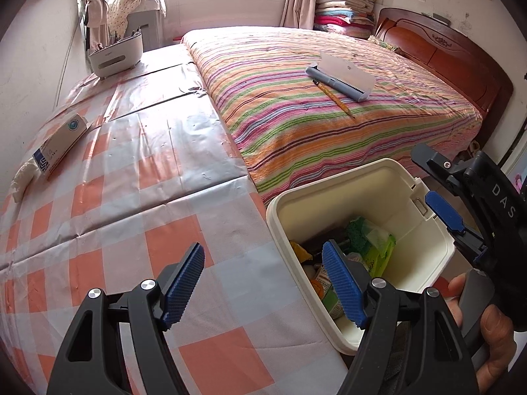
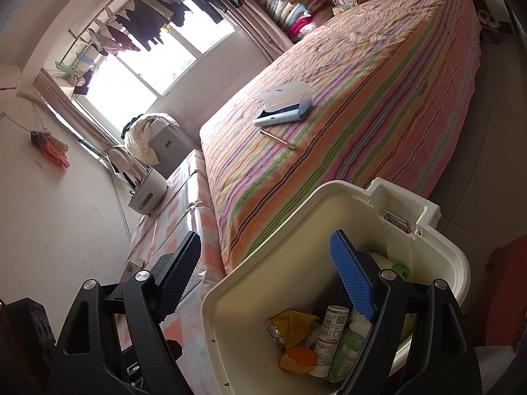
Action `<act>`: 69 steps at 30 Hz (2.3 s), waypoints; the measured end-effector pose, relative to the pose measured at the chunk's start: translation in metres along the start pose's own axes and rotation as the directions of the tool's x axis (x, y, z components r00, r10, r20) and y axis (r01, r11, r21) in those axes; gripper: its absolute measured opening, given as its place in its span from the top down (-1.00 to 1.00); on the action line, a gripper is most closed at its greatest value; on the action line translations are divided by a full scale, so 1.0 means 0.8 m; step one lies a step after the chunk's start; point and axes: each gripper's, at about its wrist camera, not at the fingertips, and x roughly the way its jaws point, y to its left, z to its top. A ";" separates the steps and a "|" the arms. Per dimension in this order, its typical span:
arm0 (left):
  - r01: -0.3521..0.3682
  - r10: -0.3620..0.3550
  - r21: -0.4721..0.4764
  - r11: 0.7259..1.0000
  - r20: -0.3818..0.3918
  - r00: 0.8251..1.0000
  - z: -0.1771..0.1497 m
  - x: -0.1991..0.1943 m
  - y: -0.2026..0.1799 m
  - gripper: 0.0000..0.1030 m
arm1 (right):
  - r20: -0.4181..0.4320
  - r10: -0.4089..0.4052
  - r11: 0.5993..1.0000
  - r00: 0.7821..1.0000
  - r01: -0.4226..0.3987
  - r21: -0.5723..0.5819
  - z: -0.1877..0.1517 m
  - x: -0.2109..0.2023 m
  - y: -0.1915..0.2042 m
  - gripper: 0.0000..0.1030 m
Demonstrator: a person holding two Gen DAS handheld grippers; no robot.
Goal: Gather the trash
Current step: 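Move both tools back to the table toward the white box and tissue, then grasp the white medicine box with the right tool while the left tool grasps the white tissue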
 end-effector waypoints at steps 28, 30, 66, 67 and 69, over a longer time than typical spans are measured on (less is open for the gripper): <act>-0.287 0.318 -0.315 0.905 0.052 0.947 0.014 -0.049 0.328 -0.40 | -0.302 0.089 0.936 0.949 -0.183 -0.301 -0.050 0.114 0.234 -0.59; -0.315 0.350 -0.334 0.889 0.049 0.936 0.020 -0.050 0.363 -0.40 | -0.324 0.097 0.927 0.941 -0.204 -0.314 -0.056 0.124 0.254 -0.59; -0.287 0.303 -0.362 0.887 -0.014 0.953 0.055 0.005 0.508 0.42 | -0.569 0.088 0.903 0.818 -0.306 -0.301 -0.133 0.279 0.408 -0.59; -0.277 0.304 -0.388 0.879 0.009 0.953 0.048 -0.011 0.498 0.42 | -0.577 0.076 0.909 0.813 -0.294 -0.296 -0.136 0.286 0.416 -0.59; -0.245 0.294 -0.448 0.860 0.043 0.955 0.033 -0.042 0.481 0.42 | -0.592 0.054 0.926 0.804 -0.261 -0.271 -0.142 0.301 0.429 -0.59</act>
